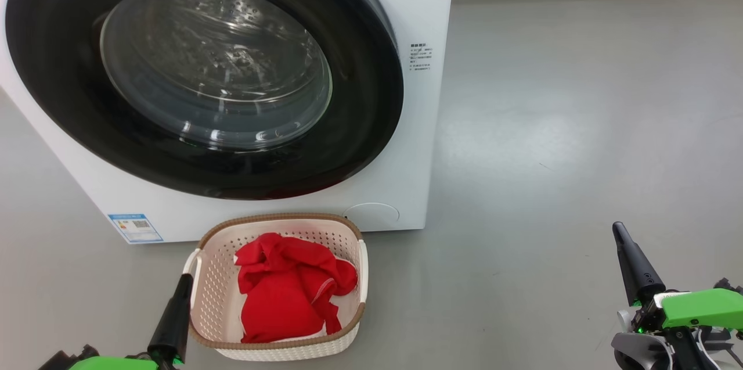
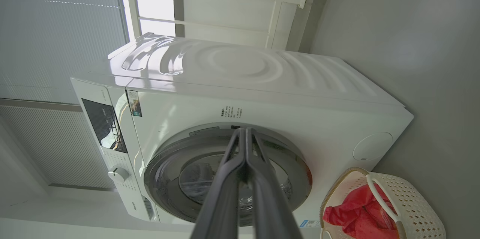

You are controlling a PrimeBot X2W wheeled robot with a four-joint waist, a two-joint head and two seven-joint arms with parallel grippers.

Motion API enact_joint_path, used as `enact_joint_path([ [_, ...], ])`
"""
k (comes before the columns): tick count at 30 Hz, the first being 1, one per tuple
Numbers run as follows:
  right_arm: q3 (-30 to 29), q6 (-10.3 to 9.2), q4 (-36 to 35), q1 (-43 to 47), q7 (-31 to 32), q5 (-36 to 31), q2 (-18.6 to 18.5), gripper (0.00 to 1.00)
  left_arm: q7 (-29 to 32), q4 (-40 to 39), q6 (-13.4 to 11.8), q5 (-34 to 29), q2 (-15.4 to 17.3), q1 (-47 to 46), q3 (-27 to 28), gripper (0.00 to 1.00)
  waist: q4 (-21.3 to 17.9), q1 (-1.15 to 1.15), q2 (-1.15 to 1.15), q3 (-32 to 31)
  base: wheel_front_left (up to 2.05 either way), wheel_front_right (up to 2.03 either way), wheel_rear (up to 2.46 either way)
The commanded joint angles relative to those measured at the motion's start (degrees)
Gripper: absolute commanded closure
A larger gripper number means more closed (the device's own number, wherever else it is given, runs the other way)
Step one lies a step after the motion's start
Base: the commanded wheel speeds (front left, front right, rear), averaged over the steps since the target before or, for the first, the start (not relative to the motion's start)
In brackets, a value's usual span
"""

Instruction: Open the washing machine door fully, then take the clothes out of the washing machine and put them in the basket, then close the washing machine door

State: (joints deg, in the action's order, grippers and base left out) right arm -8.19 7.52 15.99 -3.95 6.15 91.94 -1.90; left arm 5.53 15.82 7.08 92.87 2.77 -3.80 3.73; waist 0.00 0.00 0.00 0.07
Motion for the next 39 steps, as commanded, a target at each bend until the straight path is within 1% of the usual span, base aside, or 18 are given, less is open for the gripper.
enact_joint_path([
  [1,1.6,-0.03,-1.7,-2.5,0.4,0.2,-1.0,1.00,0.4,-1.6,0.4,-0.1,0.6,-2.6,2.1,1.00,0.0,0.00,0.00,0.0,0.00,0.00,0.00],
  [39,1.6,-0.03,-1.7,-2.5,0.4,0.2,-1.0,1.00,0.6,-1.6,0.4,-0.3,0.5,-2.6,2.3,1.00,0.0,0.00,0.00,0.0,0.00,0.00,0.00],
])
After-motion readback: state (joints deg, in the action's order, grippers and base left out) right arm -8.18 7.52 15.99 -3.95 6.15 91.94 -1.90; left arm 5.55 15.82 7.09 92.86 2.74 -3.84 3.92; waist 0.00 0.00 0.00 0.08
